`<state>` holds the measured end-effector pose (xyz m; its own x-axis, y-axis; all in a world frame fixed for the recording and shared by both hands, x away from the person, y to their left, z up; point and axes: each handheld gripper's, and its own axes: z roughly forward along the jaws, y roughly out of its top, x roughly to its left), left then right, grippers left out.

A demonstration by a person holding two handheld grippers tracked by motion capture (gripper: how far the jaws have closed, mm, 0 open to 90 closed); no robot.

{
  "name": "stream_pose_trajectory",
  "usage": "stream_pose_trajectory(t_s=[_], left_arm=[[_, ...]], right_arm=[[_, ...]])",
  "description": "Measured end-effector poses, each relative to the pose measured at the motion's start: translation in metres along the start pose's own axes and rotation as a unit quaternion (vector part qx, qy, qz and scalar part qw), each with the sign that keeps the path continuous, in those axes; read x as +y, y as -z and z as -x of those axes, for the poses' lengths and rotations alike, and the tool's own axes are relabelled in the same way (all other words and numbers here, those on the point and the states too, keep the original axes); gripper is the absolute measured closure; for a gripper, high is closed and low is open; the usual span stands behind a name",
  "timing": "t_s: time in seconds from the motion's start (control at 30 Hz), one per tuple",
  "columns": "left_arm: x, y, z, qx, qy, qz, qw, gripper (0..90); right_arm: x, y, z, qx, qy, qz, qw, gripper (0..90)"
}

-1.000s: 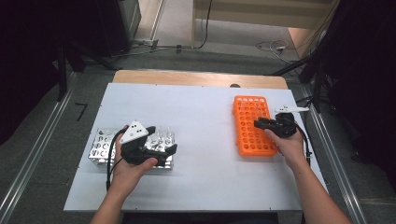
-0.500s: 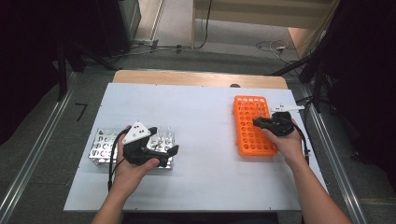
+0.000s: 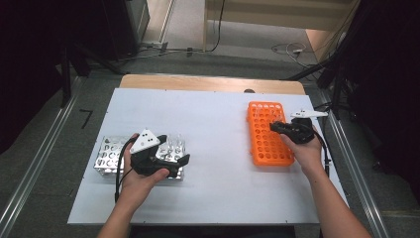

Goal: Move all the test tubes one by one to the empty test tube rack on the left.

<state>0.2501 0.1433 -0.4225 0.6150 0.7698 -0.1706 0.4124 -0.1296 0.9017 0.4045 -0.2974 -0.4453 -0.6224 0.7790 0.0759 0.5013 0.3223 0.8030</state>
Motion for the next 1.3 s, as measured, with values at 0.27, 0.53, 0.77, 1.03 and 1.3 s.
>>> stream_pose_trajectory(t_s=[0.27,0.53,0.77,1.03,1.3], left_arm=[[0.000,-0.001,0.002,-0.001,-0.003,-0.002,1.0000,0.0],[0.001,-0.002,0.004,-0.004,-0.005,-0.003,1.0000,0.0],[0.001,-0.002,0.004,-0.007,-0.002,0.000,1.0000,0.0],[0.003,-0.003,0.008,-0.010,-0.007,0.000,0.9999,0.0],[0.004,-0.004,0.012,-0.016,-0.012,-0.001,0.9998,0.0]], right_arm=[[0.009,0.018,-0.004,0.003,0.002,0.027,0.9996,74.1],[0.013,0.034,-0.014,0.017,-0.001,0.045,0.9988,74.1],[0.013,0.042,-0.025,0.028,0.002,0.054,0.9982,74.1],[0.010,0.048,-0.044,0.051,0.015,0.055,0.9971,74.1],[0.007,0.053,-0.065,0.075,0.029,0.061,0.9949,74.1]])
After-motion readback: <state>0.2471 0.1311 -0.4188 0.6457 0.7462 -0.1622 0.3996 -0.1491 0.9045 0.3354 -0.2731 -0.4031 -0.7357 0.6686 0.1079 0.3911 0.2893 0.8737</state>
